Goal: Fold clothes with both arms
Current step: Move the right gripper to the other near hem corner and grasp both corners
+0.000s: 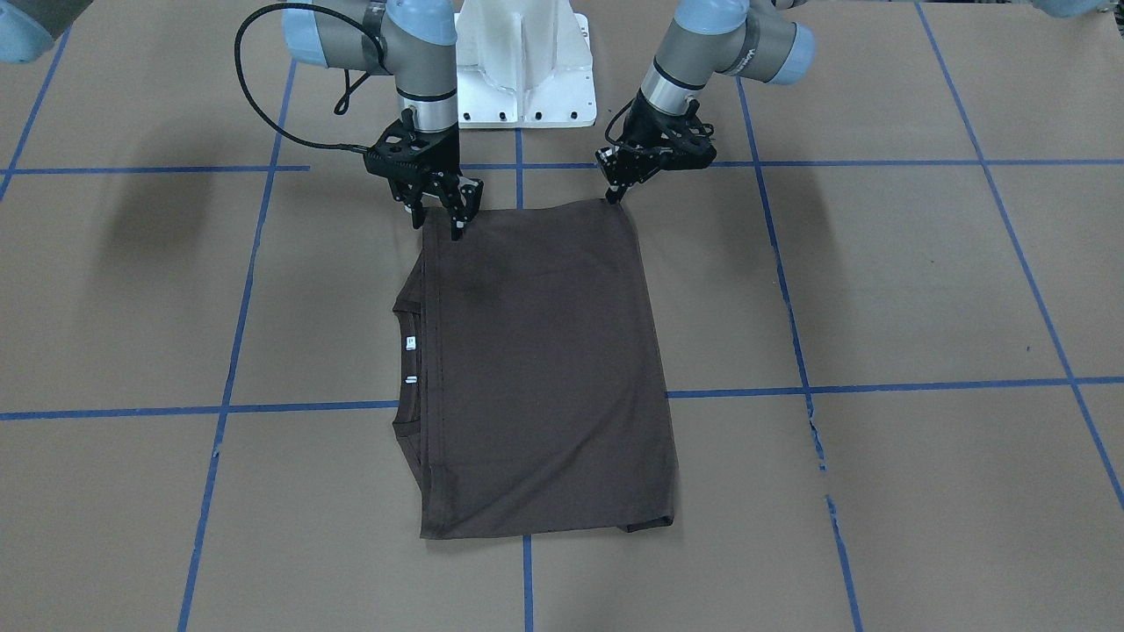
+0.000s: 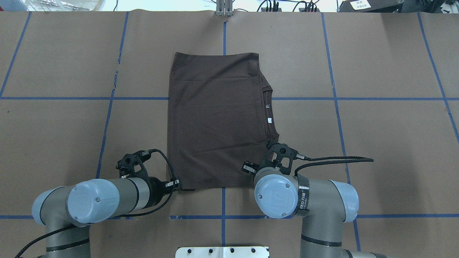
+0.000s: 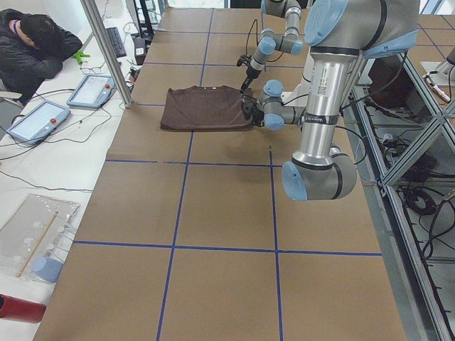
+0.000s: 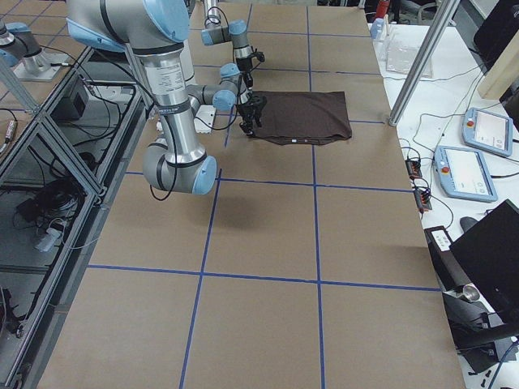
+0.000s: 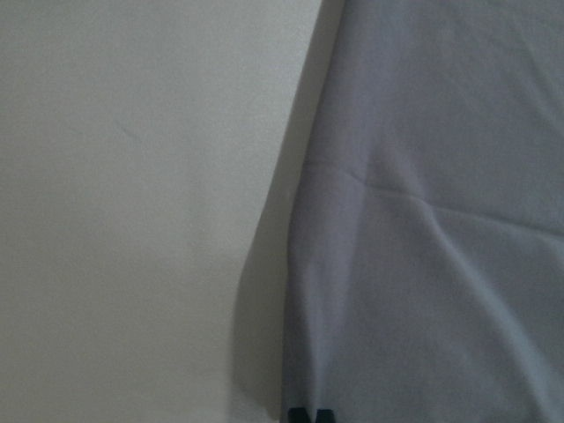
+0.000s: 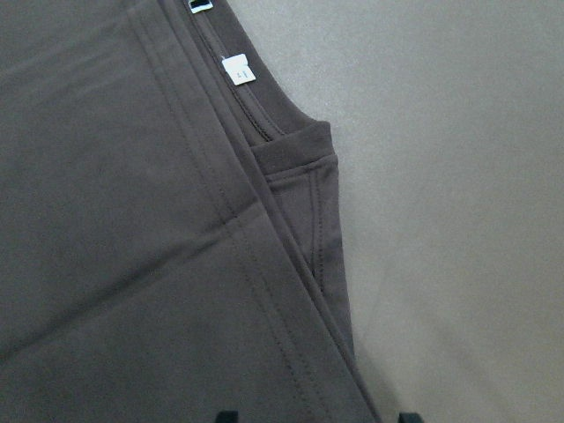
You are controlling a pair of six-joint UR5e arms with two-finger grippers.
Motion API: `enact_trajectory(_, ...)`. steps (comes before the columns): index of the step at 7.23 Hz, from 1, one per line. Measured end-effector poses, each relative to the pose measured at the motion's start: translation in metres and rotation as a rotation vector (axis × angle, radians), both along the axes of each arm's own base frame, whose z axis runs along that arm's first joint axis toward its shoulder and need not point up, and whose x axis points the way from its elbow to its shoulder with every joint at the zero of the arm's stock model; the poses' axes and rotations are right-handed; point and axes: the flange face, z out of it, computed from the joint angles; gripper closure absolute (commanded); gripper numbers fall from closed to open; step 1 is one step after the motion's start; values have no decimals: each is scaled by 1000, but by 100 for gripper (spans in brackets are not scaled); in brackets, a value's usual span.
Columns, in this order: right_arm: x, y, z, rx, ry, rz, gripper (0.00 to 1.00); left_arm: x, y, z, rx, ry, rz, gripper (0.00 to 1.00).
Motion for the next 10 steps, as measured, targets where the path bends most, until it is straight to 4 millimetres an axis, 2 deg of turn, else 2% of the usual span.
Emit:
enact_trajectory(2, -6, -1, 6, 4, 16, 5, 36, -1, 0, 0, 0, 0, 0, 100)
enact_trajectory(7, -13, 3, 6, 8, 19, 1, 39, -1, 1, 0, 0, 0, 1, 100)
enact_trajectory(9, -14, 4, 6, 8, 21, 0, 69, -1, 1, 0, 0, 2, 1, 100)
enact_trajectory(10, -15, 3, 5, 7, 20, 1, 79, -1, 1, 0, 1, 3, 1, 100)
